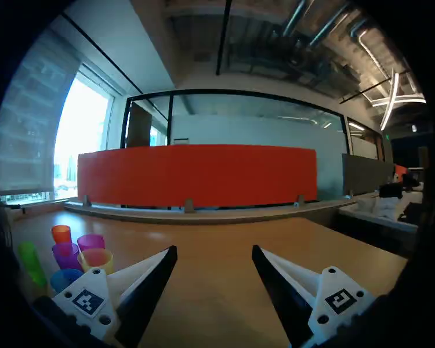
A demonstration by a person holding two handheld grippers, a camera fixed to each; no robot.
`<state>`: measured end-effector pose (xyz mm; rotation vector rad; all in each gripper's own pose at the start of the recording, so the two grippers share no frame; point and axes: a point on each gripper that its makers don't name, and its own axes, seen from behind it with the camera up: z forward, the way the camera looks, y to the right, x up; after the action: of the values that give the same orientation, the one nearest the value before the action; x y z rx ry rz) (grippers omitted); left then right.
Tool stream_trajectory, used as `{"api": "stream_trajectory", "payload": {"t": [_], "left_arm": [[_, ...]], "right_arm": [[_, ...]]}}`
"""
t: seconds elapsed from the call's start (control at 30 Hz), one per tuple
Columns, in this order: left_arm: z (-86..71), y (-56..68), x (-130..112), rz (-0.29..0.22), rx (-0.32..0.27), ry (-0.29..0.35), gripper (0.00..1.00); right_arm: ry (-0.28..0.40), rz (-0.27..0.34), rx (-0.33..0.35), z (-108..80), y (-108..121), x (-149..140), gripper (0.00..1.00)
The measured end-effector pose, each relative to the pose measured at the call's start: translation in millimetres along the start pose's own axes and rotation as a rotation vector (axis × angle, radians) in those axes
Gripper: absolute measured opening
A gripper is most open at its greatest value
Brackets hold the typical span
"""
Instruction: Pour water
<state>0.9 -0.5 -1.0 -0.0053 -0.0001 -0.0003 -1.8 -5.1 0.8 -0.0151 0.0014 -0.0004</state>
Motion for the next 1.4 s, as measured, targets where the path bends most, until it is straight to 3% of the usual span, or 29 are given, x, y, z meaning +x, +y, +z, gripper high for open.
{"api": "stream_trajectory", "payload": {"t": [1.4], "left_arm": [[-0.2,0.3,-0.2,0.0,0.0,0.0,0.91]], "right_arm": [[-0.011,-0.01,0.014,-1.7,1.4,-5.6,1.0]]}}
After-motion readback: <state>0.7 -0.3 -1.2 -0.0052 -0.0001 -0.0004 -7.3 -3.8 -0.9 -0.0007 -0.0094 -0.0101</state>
